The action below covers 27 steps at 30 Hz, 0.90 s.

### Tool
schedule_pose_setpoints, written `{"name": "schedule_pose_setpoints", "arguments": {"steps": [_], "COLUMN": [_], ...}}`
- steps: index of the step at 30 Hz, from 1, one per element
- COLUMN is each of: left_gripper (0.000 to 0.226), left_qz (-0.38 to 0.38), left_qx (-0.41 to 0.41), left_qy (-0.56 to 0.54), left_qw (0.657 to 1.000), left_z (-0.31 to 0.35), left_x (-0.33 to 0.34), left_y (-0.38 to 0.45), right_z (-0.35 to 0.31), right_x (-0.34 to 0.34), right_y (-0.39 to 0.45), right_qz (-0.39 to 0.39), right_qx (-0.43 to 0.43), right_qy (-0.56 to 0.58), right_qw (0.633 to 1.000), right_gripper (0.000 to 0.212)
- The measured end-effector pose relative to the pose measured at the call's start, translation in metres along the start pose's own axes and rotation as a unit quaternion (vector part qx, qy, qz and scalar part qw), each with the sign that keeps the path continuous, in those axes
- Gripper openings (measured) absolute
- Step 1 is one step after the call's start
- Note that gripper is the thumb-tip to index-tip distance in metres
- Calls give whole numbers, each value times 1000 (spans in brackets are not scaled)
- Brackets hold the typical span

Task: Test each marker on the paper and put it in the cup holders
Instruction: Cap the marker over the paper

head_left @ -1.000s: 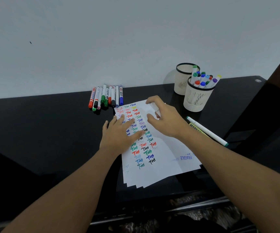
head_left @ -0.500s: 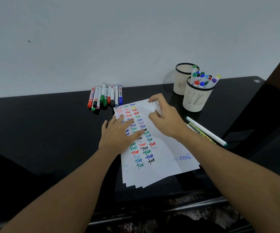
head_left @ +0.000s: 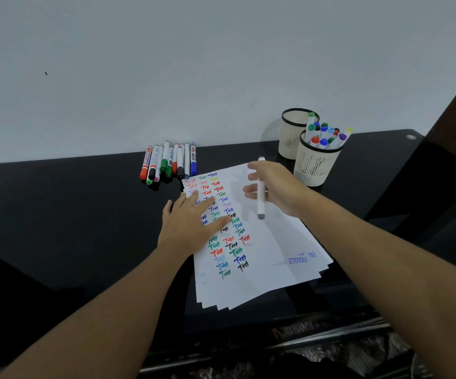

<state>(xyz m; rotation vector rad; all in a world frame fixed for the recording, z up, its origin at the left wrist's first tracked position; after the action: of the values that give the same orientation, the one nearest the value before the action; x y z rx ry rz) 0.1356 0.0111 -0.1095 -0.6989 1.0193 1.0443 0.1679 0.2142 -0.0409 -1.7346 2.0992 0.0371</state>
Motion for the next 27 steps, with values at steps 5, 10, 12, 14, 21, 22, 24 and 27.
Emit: {"name": "schedule_pose_setpoints", "arguments": {"steps": [5, 10, 12, 14, 21, 22, 24, 27], "left_gripper": [89, 90, 91, 91, 92, 91, 88, 84], "left_qz": [0, -2, -4, -3, -23, -30, -34, -8], "left_qx": [-1, -1, -1, -3, -15, -18, -21, -10], "left_qy": [0, -2, 0, -1, 14, 18, 29, 17], "left_qw": [1000, 1000, 1000, 1000, 1000, 999, 999, 1000], "left_z": [1, 1, 0, -1, 1, 2, 5, 3], "left_x": [0, 0, 0, 1, -6, -9, -16, -17], "left_y": [-1, -1, 0, 1, 9, 12, 19, 23], "right_z": [1, -3, -7, -10, -19, -21, -24, -31], "right_x": [-4, -13, -13, -13, -24, -27, -32, -39], "right_y": [-1, -2, -4, -4, 4, 4, 6, 9], "right_qz": [-12, 41, 47, 65, 82, 88, 102, 123], "right_qx": [-51, -70, -88, -108, -140, -139, -138, -145], "right_qy": [-160, -160, -260, -302, -180, -173, -168, -172], "right_qw": [986, 984, 960, 945, 970, 971, 971, 967], "right_gripper": [64, 30, 49, 48, 16, 15, 15, 8]}}
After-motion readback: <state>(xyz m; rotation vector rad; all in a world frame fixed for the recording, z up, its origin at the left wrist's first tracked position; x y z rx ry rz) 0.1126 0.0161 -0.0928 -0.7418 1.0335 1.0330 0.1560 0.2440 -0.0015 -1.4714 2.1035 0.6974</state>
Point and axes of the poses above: each hand's wrist, its own y-axis towards the middle knuckle, its own x-axis out of the palm, z = x × y, the point moved 6 cm from there along y, towards the middle knuckle, and after that the axes turned 9 degrees about -y, right-handed, at the moved point
